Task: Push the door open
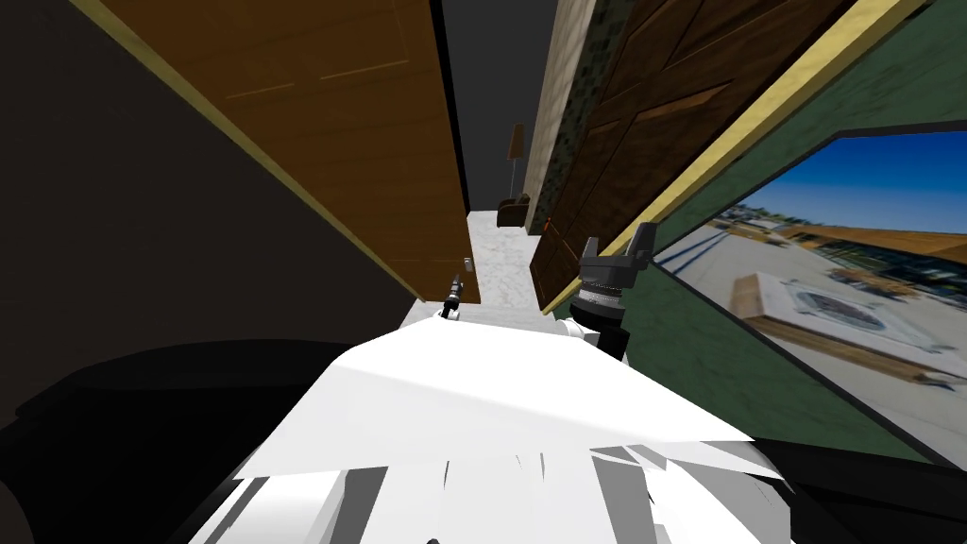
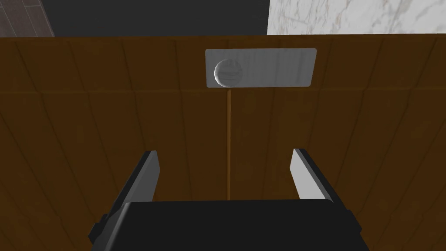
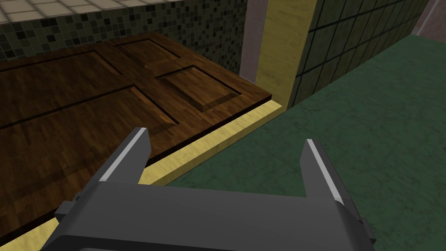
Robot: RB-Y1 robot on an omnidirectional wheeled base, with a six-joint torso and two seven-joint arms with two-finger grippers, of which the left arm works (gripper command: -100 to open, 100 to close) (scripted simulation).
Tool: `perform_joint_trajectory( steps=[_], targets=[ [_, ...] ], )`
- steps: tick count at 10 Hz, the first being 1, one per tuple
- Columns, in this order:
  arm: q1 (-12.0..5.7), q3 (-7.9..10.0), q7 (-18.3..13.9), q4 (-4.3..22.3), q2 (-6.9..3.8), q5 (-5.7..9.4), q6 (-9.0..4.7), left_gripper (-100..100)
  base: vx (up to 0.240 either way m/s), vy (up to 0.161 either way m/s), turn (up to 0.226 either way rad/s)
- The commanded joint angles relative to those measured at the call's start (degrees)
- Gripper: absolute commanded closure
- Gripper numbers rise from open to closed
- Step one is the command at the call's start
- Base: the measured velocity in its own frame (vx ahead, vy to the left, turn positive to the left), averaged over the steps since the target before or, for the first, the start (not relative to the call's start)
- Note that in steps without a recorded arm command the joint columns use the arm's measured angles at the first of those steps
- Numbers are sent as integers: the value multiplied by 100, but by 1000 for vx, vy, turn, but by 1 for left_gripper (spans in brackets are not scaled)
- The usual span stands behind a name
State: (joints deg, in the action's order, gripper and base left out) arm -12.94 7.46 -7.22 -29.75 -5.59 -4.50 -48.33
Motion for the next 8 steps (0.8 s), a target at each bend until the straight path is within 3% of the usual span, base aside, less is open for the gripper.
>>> perform_joint_trajectory(
  steps=[1, 8],
  targets=[
    [4, 12, 15, 9, -3, 10, -10, -100, 122, 23, -20],
    [29, 78, 94, 56, 17, 66, -66, -100, 200, 2, -28]
  ],
)
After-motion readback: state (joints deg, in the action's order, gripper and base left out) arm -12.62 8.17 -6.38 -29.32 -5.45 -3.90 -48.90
